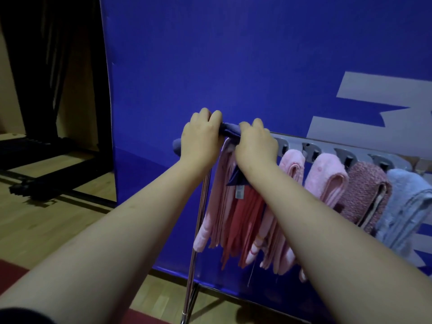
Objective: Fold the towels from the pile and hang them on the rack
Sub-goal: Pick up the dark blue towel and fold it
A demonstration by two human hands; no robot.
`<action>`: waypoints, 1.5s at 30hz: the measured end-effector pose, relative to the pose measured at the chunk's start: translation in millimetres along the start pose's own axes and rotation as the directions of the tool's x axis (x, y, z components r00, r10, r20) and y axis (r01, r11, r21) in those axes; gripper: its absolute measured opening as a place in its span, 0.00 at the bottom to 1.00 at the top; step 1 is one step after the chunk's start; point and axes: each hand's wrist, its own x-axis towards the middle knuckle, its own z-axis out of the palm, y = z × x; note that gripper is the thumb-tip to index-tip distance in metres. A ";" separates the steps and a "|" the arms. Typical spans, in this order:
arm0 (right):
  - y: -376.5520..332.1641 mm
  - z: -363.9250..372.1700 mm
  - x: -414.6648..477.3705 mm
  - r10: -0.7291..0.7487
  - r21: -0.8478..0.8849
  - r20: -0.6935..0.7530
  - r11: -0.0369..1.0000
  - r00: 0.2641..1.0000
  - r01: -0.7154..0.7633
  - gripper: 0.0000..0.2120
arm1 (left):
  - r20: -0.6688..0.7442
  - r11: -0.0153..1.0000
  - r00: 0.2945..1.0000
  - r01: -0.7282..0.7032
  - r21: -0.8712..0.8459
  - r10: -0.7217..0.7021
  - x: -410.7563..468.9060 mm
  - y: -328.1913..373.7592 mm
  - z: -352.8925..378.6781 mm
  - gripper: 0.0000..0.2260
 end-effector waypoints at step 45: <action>-4.5 89.6 -47.6 0.242 0.666 0.462 0.540 0.853 -0.514 0.22 | 0.648 0.670 0.755 0.533 -0.517 -0.101 -84.7 -7.1 50.4 0.17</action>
